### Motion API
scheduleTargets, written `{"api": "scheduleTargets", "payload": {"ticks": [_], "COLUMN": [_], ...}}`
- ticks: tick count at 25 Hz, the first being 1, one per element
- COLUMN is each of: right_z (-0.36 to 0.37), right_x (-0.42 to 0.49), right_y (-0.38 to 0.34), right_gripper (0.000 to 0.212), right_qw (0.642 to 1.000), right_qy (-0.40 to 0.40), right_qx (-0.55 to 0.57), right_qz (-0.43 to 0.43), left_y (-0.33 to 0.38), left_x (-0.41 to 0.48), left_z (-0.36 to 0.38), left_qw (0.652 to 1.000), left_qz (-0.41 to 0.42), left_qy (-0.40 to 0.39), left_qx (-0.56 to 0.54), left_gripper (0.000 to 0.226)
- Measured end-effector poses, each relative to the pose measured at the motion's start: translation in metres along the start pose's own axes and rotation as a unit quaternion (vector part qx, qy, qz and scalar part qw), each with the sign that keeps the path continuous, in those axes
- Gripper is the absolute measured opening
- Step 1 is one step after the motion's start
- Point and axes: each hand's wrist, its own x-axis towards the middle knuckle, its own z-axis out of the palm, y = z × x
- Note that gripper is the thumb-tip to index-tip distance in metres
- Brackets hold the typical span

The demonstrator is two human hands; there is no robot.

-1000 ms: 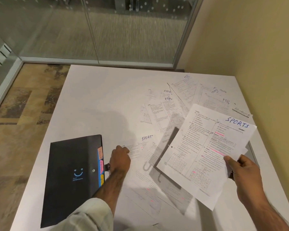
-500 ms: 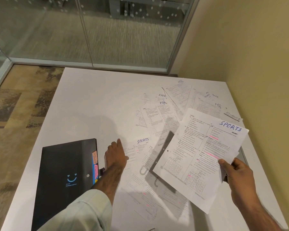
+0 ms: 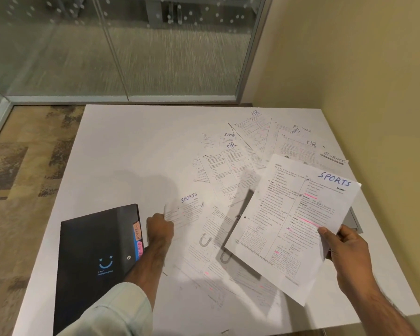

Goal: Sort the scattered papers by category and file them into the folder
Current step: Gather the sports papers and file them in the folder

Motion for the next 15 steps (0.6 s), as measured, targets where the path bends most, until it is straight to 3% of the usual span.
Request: {"api": "scheduleTargets", "payload": {"ticks": [4,7,8,11,13,15], "right_z": [0.002,0.010,0.013,0.020,0.023,0.026], "right_x": [0.001,0.000,0.000,0.001,0.001,0.001], "right_y": [0.001,-0.003,-0.004,-0.005,-0.005,-0.006], "right_gripper": [0.018,0.016,0.015,0.013,0.012,0.012], "right_qw": [1.000,1.000,1.000,1.000,1.000,1.000], "right_qy": [0.004,-0.006,-0.009,-0.013,-0.015,-0.018], "right_qx": [0.009,0.017,0.018,0.013,0.011,0.011], "right_qz": [0.002,0.003,0.003,0.006,0.008,0.004], "left_y": [0.009,0.018,0.020,0.027,0.032,0.041], "left_x": [0.002,0.007,0.007,-0.008,-0.026,-0.047], "left_z": [-0.019,-0.031,-0.036,-0.051,-0.066,-0.089], "left_qw": [0.994,0.974,0.961,0.944,0.963,0.968], "left_qz": [-0.063,-0.110,-0.106,-0.064,0.009,0.116], "left_qy": [-0.014,0.041,0.068,0.106,0.125,0.153], "left_qx": [-0.084,-0.195,-0.247,-0.305,-0.237,-0.162], "left_gripper": [0.015,0.052,0.049,0.021,0.014,0.020]}}
